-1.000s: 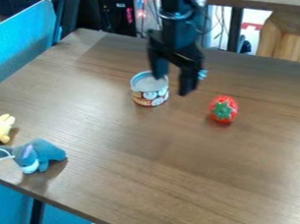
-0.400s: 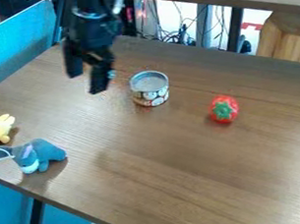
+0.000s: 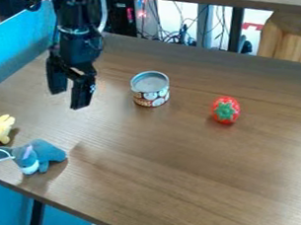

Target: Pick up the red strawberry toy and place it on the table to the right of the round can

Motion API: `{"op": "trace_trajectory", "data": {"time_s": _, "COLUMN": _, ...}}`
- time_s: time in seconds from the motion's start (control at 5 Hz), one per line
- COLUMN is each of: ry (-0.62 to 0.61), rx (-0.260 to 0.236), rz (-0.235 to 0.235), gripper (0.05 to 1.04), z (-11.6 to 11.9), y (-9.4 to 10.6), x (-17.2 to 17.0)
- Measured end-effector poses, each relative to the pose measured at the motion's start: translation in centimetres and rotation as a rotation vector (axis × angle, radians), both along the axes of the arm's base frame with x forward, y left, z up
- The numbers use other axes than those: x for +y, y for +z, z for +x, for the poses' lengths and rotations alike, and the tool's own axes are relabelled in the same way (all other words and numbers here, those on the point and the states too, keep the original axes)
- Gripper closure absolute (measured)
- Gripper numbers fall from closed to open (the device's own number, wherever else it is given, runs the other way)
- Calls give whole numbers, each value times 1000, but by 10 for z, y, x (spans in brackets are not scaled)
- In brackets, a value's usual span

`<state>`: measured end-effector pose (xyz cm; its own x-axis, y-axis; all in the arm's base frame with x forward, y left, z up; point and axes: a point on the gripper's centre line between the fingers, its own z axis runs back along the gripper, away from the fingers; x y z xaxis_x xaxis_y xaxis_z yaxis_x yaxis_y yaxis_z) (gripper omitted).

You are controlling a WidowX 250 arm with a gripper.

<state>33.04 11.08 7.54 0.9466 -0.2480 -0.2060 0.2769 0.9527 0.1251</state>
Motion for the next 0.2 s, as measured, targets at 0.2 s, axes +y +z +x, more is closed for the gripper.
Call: {"op": "trace_trajectory", "data": {"time_s": 0.2, "ry": -21, "rx": 75, "rz": -18, "gripper": 77, "z": -19, "y": -13, "x": -3}}
